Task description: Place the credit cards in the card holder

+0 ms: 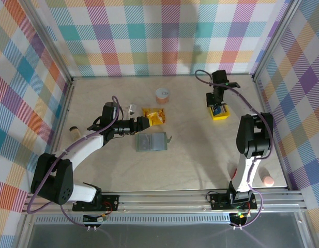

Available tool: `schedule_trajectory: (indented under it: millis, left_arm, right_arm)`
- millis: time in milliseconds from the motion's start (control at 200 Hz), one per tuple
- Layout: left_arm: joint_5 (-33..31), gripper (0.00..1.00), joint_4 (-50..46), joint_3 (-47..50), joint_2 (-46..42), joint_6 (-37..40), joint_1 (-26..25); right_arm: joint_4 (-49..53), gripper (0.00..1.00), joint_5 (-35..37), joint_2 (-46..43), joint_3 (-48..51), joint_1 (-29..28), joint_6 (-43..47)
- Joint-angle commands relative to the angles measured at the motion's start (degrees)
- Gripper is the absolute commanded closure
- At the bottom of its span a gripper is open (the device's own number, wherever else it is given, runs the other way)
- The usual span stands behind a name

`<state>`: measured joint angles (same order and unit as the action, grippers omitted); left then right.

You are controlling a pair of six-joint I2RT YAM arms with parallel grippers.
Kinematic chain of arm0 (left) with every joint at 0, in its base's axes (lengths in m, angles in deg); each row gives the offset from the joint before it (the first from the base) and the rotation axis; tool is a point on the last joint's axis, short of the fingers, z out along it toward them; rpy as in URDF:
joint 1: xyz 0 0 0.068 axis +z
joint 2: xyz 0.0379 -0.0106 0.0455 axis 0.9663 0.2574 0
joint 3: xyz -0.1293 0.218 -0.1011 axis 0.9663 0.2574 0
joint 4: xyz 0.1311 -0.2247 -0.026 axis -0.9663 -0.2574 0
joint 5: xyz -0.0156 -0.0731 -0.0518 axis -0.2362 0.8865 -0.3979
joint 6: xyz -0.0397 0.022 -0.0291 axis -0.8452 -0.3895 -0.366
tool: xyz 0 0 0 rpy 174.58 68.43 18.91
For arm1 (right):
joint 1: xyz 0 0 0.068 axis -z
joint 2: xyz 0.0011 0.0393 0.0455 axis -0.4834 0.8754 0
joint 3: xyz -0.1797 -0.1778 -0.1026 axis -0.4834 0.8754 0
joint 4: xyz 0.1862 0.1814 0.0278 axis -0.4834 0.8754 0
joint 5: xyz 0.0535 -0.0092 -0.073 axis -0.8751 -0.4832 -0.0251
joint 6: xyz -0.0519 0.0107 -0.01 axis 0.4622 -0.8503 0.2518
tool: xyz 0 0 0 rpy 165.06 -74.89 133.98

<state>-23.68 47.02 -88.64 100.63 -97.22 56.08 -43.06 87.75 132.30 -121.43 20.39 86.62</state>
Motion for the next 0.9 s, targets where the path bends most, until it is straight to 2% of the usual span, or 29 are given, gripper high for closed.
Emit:
schedule_trajectory:
  millis: [0,265,455,650,895]
  left_arm:
    - [0.08,0.31,1.41,0.15,-2.30,-0.63,-0.33]
    - [0.85,0.31,5.08,1.64,-5.21,-5.04,-0.91]
    - [2.01,0.32,15.57,4.67,-7.43,-15.00,-1.98]
    - [2.46,0.33,28.39,6.97,-9.34,-26.53,-4.55]
    - [-0.18,0.33,35.92,6.93,-12.79,-33.18,-7.73]
  right_arm:
    - [-1.40,1.00,-3.91,-4.03,1.52,0.43,-3.38]
    - [-2.56,1.00,-8.41,-14.02,5.86,0.43,-7.22]
    - [-2.90,1.00,-15.12,-23.49,10.57,0.43,-11.87]
    - [-5.60,1.00,-26.46,-35.22,17.11,0.34,-19.12]
    - [-11.59,1.00,-40.90,-49.15,24.03,0.25,-30.81]
